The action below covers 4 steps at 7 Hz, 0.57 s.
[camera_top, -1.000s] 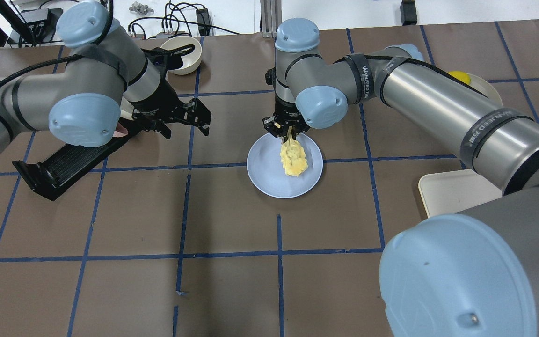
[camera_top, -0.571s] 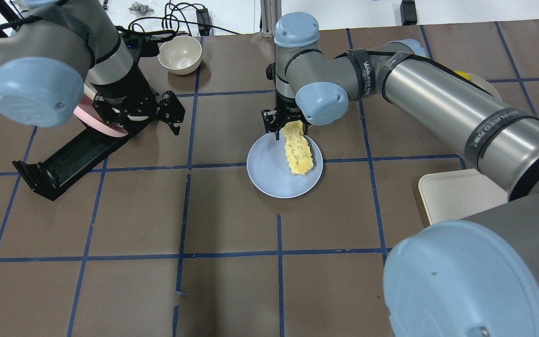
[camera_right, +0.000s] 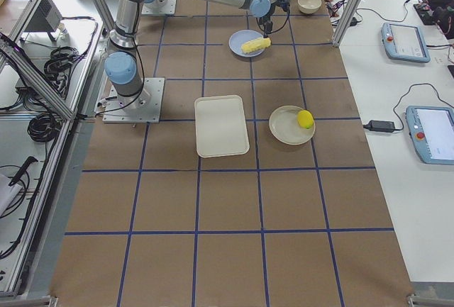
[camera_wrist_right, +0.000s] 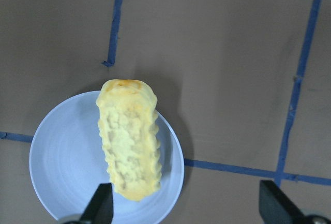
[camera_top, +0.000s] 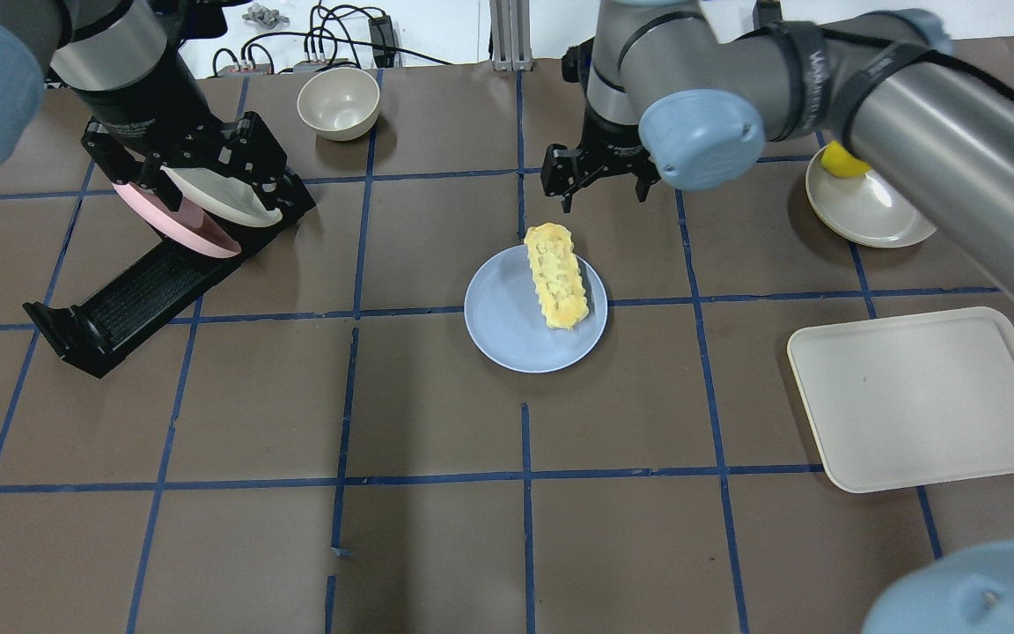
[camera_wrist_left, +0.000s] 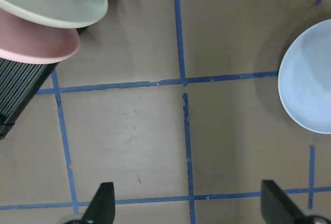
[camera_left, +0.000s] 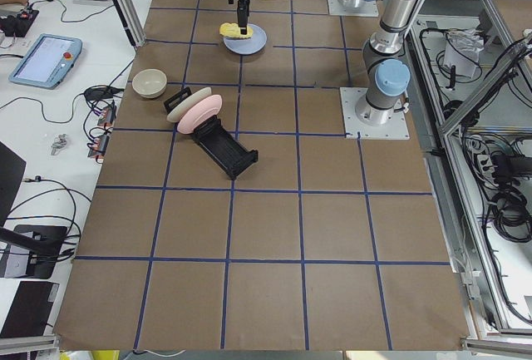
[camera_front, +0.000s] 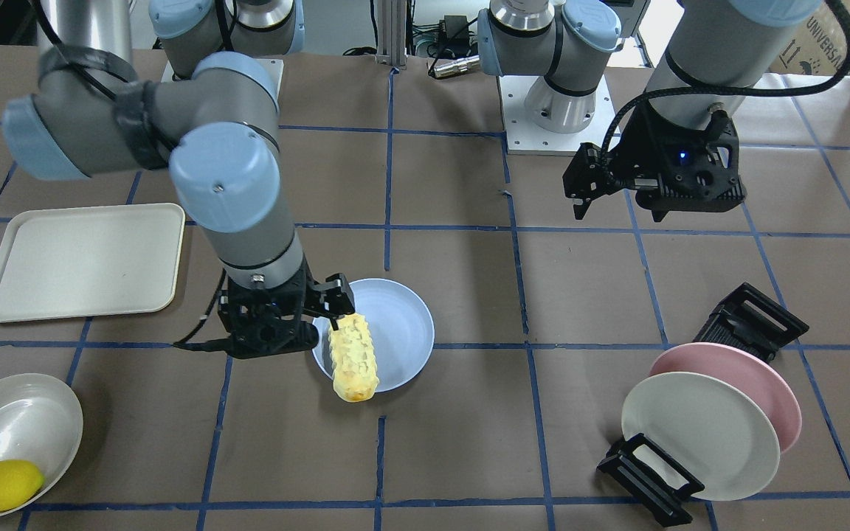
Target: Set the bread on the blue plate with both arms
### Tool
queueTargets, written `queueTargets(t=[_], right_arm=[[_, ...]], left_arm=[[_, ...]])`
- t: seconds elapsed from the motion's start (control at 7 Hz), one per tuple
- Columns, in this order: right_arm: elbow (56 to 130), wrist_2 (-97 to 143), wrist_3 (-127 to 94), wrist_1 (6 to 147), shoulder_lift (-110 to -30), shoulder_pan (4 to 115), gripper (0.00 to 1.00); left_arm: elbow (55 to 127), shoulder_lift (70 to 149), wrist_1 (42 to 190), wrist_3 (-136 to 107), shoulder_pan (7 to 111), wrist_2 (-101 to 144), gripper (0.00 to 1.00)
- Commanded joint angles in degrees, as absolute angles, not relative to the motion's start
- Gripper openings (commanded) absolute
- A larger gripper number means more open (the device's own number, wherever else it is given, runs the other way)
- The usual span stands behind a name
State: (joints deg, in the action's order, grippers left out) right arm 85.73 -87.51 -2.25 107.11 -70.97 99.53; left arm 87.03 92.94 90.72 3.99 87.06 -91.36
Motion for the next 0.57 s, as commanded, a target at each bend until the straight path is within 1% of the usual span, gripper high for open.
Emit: queueTargets(t=[0.0, 0.14, 0.29, 0.43], right_arm=[[86.65, -87.63, 1.03, 96.29, -81.08, 92.93, 1.0], [88.75, -87.63, 3.4, 92.33, -84.95, 89.42, 1.0], [92.34, -87.8, 3.69, 90.37, -89.51, 88.25, 1.0], [96.81, -87.63, 3.17, 91.4, -93.65, 88.42, 1.0]], left_arm=[[87.1, 92.9, 91.58, 2.56, 86.66, -91.5, 1.0], [86.84, 93.34, 91.58, 2.11, 86.66, -91.23, 1.0], [86.92, 93.25, 91.58, 2.11, 86.75, -91.14, 1.0], [86.31, 93.69, 91.58, 2.2, 86.84, -90.88, 1.0]])
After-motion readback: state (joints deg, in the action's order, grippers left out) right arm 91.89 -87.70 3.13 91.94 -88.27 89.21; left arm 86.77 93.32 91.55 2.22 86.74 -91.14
